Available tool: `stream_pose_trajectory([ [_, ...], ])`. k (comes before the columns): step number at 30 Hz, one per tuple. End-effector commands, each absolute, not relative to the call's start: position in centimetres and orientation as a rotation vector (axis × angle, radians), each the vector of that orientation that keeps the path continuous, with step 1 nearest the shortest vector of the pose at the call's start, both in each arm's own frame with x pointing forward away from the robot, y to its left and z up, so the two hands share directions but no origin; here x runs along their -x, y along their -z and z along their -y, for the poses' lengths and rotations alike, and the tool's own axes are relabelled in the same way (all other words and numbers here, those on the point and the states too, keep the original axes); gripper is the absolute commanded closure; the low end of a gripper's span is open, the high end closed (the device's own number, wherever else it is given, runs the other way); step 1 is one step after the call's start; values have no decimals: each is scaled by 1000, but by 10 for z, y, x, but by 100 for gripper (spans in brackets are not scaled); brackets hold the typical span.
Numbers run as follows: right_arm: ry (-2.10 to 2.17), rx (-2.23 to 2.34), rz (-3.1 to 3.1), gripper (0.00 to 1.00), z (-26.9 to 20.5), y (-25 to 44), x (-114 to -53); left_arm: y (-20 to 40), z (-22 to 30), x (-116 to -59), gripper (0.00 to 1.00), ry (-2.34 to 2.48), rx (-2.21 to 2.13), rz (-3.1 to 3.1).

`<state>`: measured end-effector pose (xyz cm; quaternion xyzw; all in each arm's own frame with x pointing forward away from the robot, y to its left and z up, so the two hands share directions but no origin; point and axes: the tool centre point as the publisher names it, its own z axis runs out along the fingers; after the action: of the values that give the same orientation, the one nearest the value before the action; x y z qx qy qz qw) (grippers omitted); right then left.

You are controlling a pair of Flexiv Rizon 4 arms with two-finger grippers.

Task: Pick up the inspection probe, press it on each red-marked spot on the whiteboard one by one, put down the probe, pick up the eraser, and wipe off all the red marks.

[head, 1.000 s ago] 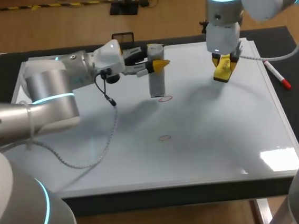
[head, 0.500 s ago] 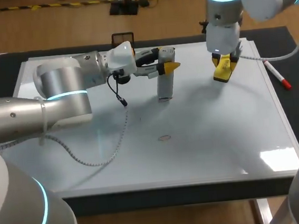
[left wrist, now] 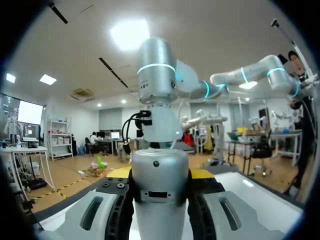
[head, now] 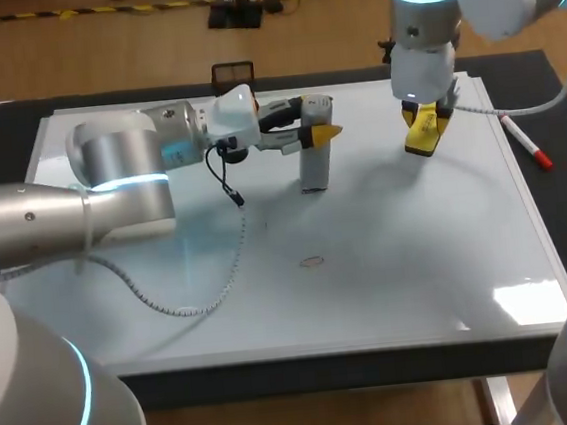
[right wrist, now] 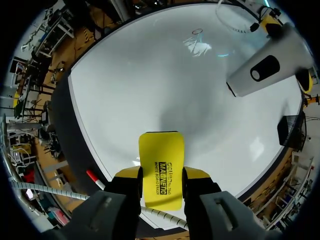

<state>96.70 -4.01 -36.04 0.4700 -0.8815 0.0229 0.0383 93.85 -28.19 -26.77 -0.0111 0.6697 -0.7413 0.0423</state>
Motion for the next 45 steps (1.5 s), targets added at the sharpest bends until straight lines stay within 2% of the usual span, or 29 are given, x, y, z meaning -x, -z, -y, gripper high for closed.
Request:
stream_pose_trajectory([
  [1,-74,-1443,2702,100,41,360,-967,271,277,-936,100,2217,30,-2109],
  [30,-74,-1443,2702,100,41,360,-967,277,277,-937,100,2153,22,-2206],
  [45,-74,-1443,2702,100,41,360,-967,243,255,-943,100,2200,43,-2127],
])
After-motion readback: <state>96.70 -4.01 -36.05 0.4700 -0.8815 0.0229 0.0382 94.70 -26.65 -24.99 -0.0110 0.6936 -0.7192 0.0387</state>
